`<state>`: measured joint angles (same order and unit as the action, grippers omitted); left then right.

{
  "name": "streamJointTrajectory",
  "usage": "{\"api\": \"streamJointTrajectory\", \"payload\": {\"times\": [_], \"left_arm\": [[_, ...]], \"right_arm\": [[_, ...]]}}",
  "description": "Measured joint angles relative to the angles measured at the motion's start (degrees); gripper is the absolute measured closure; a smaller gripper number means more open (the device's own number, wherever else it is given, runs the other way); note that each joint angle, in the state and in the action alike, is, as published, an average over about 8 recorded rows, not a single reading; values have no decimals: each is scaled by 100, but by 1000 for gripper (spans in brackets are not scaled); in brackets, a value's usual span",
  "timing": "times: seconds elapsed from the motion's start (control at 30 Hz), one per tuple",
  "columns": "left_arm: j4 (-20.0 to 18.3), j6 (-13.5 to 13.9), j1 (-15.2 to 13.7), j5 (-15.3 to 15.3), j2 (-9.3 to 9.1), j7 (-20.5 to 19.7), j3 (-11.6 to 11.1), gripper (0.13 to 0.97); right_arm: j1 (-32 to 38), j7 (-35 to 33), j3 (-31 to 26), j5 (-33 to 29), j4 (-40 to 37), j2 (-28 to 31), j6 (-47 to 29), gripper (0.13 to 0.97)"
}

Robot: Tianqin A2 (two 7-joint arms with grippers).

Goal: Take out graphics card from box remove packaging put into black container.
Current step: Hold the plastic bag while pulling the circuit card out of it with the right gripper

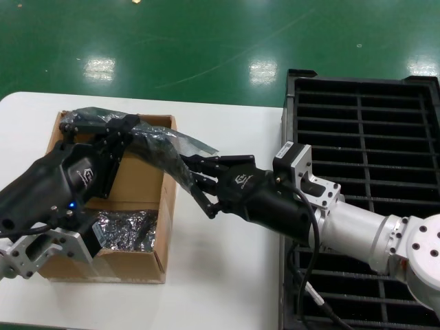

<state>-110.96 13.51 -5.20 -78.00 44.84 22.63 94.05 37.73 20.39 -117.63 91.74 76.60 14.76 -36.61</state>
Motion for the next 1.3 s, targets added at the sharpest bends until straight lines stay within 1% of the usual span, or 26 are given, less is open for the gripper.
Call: {"api": "streamJointTrajectory", "payload": {"times": [0.27,0.53,0.87,0.93,1.13,1.3], "left_arm": [[0,0,0,0,0,0,0,958],[0,0,0,0,0,0,0,958],[0,0,0,0,0,0,0,958],[0,0,0,0,0,0,0,958],[0,0,0,0,0,0,0,958],[0,0,0,0,0,0,0,958]], "right_arm": [[21,-63,38,81,-61,-48,-5,877],[156,-66,62,112,-287,-189,58,745],[292,-117,80,168,-613,-373,100,780],[293,-137,85,180,-624,-382,99,803],[242,-175,102,220,-509,-331,64,875],[162,-196,122,262,-325,-242,23,879]]}}
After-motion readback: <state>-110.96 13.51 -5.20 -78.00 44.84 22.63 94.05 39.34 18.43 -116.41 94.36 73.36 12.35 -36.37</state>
